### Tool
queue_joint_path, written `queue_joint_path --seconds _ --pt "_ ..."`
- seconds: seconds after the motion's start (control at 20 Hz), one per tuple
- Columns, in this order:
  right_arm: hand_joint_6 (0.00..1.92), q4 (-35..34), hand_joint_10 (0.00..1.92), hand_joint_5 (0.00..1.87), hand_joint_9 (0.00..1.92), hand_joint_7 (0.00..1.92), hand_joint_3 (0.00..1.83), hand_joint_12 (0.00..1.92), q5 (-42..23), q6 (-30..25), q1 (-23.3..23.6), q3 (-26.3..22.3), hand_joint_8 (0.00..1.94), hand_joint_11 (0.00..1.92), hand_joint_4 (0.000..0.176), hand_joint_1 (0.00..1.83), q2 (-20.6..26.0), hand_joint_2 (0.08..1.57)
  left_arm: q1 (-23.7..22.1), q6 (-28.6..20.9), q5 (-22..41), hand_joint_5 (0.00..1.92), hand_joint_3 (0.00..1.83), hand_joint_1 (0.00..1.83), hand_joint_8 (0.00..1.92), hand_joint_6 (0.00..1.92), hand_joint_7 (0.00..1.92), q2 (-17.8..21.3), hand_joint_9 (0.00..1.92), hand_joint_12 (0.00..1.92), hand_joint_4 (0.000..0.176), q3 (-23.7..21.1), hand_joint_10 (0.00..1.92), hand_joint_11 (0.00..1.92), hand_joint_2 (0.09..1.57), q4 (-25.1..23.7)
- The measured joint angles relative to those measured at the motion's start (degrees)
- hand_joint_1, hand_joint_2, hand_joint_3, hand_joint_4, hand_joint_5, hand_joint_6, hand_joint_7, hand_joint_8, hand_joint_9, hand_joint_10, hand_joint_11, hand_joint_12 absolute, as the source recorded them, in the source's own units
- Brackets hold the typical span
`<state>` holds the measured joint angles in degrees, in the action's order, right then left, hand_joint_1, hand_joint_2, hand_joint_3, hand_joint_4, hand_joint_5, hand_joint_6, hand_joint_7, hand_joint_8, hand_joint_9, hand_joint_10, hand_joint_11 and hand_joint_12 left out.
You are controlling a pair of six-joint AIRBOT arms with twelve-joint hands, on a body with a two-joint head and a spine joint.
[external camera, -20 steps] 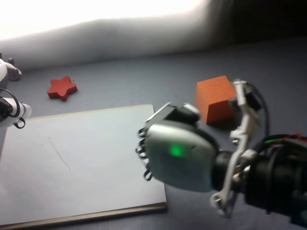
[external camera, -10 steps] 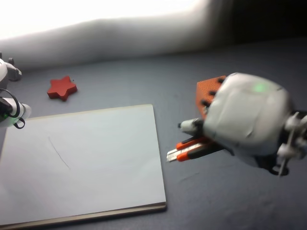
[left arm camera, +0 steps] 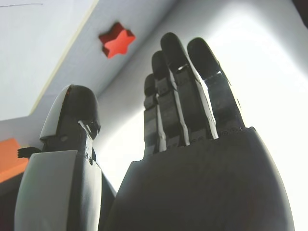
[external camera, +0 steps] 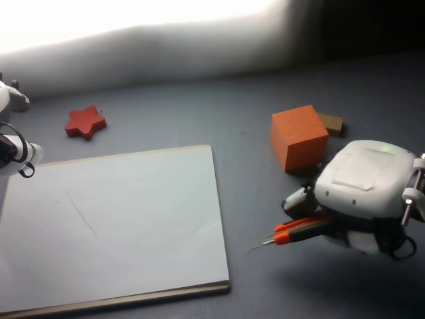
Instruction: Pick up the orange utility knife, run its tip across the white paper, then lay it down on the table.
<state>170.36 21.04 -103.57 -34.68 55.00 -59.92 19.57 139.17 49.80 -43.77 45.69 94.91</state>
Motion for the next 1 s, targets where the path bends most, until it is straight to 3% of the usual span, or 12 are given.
queue_joint_path --seconds 0.2,0.25,0.3,0.45,0.5,0.55,0.6,0.7,0.8,0.9,0.95,1.0 --pt "1.92 0.24 1.92 1.25 1.61 1.47 0.0 1.92 0.37 -0.09 -1.62 1.55 1.94 1.67 0.176 1.42 -1.09 1.4 0.0 0.0 -0.09 0.33 0.0 0.66 0.0 0.0 0.52 0.0 0.51 1.49 0.008 0.0 0.51 0.16 1.31 0.02" --pt "1.84 0.24 1.92 0.65 1.46 1.32 0.0 1.92 0.39 -0.04 -1.6 1.81 1.94 1.5 0.0 1.05 -1.27 1.48 0.0 0.0 -0.09 0.34 0.0 0.66 0.01 0.0 0.53 0.0 0.53 1.48 0.007 0.0 0.52 0.18 1.31 0.02" --pt "1.67 0.24 1.92 0.51 1.25 0.76 0.0 1.92 0.46 0.11 -1.73 2.16 1.94 1.25 0.0 1.09 -1.33 1.49 0.0 0.0 -0.04 0.35 0.0 0.65 0.0 0.01 0.53 0.0 0.52 1.46 0.01 0.0 0.51 0.18 1.31 0.02" --pt "1.77 0.24 1.92 0.38 0.62 0.6 0.0 1.92 0.28 0.74 -2.01 2.47 1.82 0.59 0.0 1.03 -1.38 1.5 0.0 0.0 -0.13 0.33 0.0 0.64 0.0 0.0 0.52 0.0 0.51 1.49 0.011 0.0 0.5 0.15 1.32 0.02" --pt "1.78 0.24 1.92 0.36 0.5 0.56 0.0 1.92 0.22 1.14 -2.01 2.47 1.86 0.53 0.0 1.01 -1.4 1.48 0.0 0.0 -0.13 0.34 0.0 0.64 0.0 0.0 0.52 0.02 0.51 1.49 0.009 0.0 0.5 0.15 1.32 0.02" --pt "1.57 0.24 1.92 0.15 0.33 0.29 0.0 1.92 0.24 1.38 -2.01 2.47 1.72 0.44 0.0 0.93 -1.4 1.4 0.0 0.0 -0.22 0.32 0.0 0.64 0.0 0.0 0.52 0.0 0.51 1.49 0.009 0.0 0.5 0.16 1.32 0.02" --pt "1.35 0.24 1.92 0.09 0.18 0.14 0.0 1.92 0.24 1.66 -2.01 2.47 1.54 0.31 0.0 0.9 -1.4 1.37 0.0 0.0 -0.17 0.34 0.0 0.66 0.0 0.01 0.53 0.0 0.52 1.49 0.008 0.0 0.5 0.16 1.31 0.02" --pt "0.95 0.24 1.66 0.0 0.05 0.1 0.0 1.92 0.28 2.27 -2.01 2.45 1.07 0.08 0.0 0.79 -1.42 1.35 0.0 0.0 -0.11 0.35 0.0 0.67 0.0 0.01 0.53 0.0 0.52 1.49 0.011 0.0 0.5 0.17 1.3 0.02" --pt "0.49 0.24 1.28 0.0 0.0 0.11 0.0 1.89 0.85 2.99 -2.01 2.45 0.59 0.0 0.0 0.7 -1.4 1.31 0.0 0.0 -0.13 0.34 0.0 0.66 0.0 0.0 0.51 0.0 0.5 1.49 0.014 0.0 0.49 0.15 1.31 0.02" --pt "0.05 0.24 0.57 0.0 0.0 0.03 0.0 1.41 1.44 3.08 -1.95 2.45 0.16 0.0 0.0 0.57 -1.4 1.2 0.0 0.0 -0.13 0.35 0.0 0.67 0.0 0.01 0.53 0.0 0.52 1.5 0.017 0.0 0.5 0.16 1.3 0.02" --pt "0.01 0.24 0.35 0.0 0.0 0.01 0.0 1.17 1.36 3.08 -1.53 2.45 0.05 0.0 0.0 0.54 -1.4 1.16 0.0 0.0 -0.13 0.35 0.0 0.67 0.01 0.01 0.53 0.0 0.52 1.5 0.013 0.0 0.5 0.16 1.3 0.02" --pt "0.0 0.24 0.15 0.0 0.0 0.0 0.0 0.77 1.75 3.1 -1.44 2.32 0.01 0.0 0.0 0.51 -1.33 1.1 0.0 0.0 -0.13 0.34 0.0 0.66 0.0 0.0 0.52 0.0 0.51 1.49 0.013 0.0 0.49 0.15 1.31 0.02"
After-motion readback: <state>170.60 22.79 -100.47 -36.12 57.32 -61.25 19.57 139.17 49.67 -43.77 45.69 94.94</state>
